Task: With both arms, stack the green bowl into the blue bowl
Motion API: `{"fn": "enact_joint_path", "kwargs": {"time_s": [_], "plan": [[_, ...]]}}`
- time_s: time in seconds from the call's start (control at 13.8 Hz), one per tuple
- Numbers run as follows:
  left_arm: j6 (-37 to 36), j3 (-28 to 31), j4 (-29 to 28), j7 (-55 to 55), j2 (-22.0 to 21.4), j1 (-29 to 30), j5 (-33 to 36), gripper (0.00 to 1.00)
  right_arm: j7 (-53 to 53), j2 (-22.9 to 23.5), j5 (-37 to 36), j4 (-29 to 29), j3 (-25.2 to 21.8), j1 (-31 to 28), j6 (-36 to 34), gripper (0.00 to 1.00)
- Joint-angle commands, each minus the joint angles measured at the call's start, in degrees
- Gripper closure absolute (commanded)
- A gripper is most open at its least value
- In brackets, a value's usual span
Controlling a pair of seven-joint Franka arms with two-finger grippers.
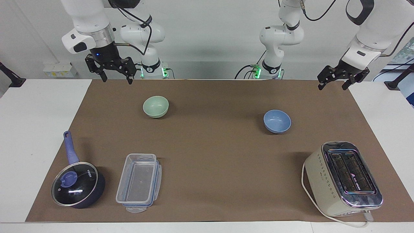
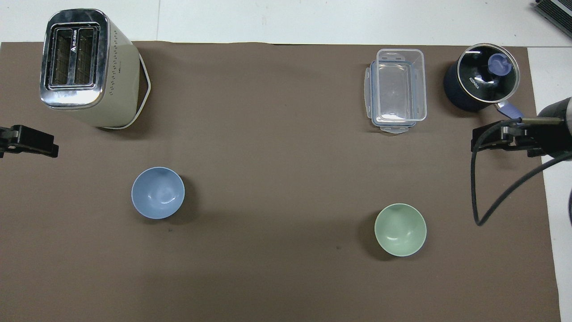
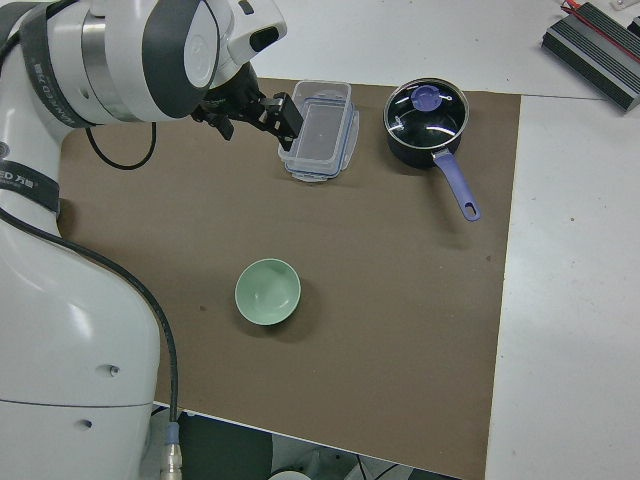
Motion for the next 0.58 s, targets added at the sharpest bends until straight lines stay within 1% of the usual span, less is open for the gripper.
{"fn": "enact_joint_path", "kwargs": {"time_s": [0.0,0.22,0.51], "plan": [[-0.98,-0.32,0.03,0.84,-0.18,0.52,0.53,0.0,-0.74,1.28,1.77,2.09,0.27,-0.13,-1.14,0.0],[-0.62,-0.23,-0.32,0.23,-0.44,0.7,0.44,0.0,-0.48,0.85,2.75,1.47,0.27,-0.48,-0.78,0.0],[1.48,-0.23,-3.83,0.23,-2.11,0.61,0.44,0.0,-0.48,0.4,2.66,0.51,-0.08,-0.84,-0.87,0.0]]}}
